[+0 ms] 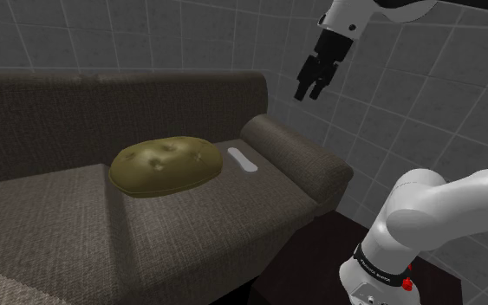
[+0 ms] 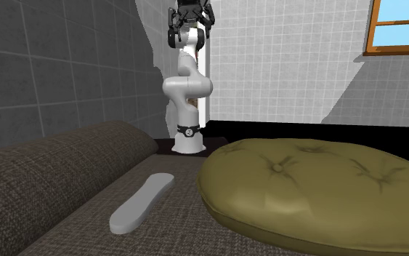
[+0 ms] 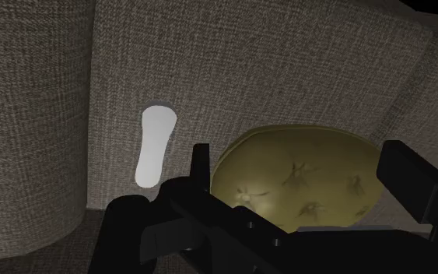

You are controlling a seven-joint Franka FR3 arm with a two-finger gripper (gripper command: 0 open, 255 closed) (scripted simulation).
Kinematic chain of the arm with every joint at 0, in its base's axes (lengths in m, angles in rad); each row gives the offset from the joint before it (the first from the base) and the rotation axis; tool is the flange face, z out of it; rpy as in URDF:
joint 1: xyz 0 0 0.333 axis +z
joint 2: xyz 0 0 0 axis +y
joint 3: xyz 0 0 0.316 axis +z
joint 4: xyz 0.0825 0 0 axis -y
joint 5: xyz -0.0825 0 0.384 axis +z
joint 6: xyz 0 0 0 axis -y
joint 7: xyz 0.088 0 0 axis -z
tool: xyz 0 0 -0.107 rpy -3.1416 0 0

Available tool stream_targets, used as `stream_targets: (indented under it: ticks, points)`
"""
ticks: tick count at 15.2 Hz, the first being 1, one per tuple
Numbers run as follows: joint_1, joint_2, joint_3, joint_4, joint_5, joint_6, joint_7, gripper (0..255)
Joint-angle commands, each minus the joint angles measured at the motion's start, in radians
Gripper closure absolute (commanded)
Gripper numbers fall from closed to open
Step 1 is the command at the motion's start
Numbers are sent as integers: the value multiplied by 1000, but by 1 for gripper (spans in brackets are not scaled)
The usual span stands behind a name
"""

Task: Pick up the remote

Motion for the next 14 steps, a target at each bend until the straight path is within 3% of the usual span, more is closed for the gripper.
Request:
stream_targets:
  ticks: [1, 14]
  points:
    - [0, 0, 0, 0, 0, 0, 0, 0]
    - [-33, 378, -15, -28, -30, 335, -10, 0]
